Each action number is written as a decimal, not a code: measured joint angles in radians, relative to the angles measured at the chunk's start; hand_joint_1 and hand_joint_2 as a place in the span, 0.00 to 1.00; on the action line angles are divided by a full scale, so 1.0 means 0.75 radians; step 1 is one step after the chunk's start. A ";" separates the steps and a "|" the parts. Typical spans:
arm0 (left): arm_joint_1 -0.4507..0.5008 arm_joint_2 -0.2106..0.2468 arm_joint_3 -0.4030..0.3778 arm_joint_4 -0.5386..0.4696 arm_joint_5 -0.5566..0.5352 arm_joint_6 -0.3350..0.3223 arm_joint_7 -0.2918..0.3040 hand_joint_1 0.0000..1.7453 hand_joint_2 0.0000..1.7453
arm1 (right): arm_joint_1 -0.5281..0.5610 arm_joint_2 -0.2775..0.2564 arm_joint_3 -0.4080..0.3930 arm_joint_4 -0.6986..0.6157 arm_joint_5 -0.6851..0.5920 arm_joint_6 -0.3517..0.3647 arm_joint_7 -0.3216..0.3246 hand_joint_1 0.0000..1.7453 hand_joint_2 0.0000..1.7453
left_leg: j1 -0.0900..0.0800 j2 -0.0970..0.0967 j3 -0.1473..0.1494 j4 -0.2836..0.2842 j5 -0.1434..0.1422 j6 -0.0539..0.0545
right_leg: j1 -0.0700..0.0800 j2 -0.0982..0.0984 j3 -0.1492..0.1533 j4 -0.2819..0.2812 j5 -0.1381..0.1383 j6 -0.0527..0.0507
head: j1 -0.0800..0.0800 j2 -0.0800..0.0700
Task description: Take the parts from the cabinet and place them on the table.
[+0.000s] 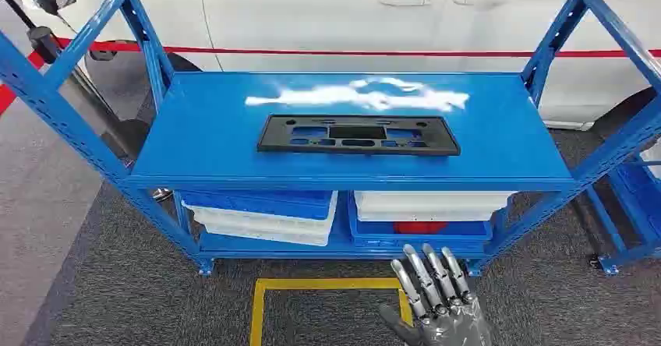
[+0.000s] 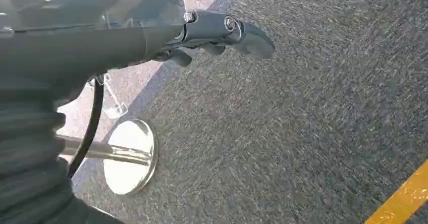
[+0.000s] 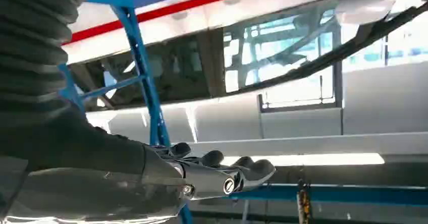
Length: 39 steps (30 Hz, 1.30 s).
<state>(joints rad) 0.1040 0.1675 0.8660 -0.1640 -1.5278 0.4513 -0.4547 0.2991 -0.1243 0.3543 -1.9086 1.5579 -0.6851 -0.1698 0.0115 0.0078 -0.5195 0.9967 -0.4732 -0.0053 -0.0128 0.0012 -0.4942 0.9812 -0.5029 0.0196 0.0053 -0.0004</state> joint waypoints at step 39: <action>0.005 -0.007 -0.035 0.159 0.273 0.050 -0.078 0.00 0.00 | 0.323 0.583 -0.535 0.046 -0.580 0.000 -0.689 0.00 1.00 | -0.001 -0.001 -0.001 0.000 0.000 0.000 | 0.000 -0.001 -0.002 0.000 -0.002 -0.002 | -0.001 0.001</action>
<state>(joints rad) 0.1079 0.1625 0.8396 -0.0450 -1.3233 0.4891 -0.5131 0.5412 0.3132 -0.0469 -1.8742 1.1227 -0.6851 -0.6867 0.0110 0.0075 -0.5200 0.9967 -0.4735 -0.0055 -0.0129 0.0007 -0.4958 0.9815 -0.5041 0.0180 0.0050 0.0000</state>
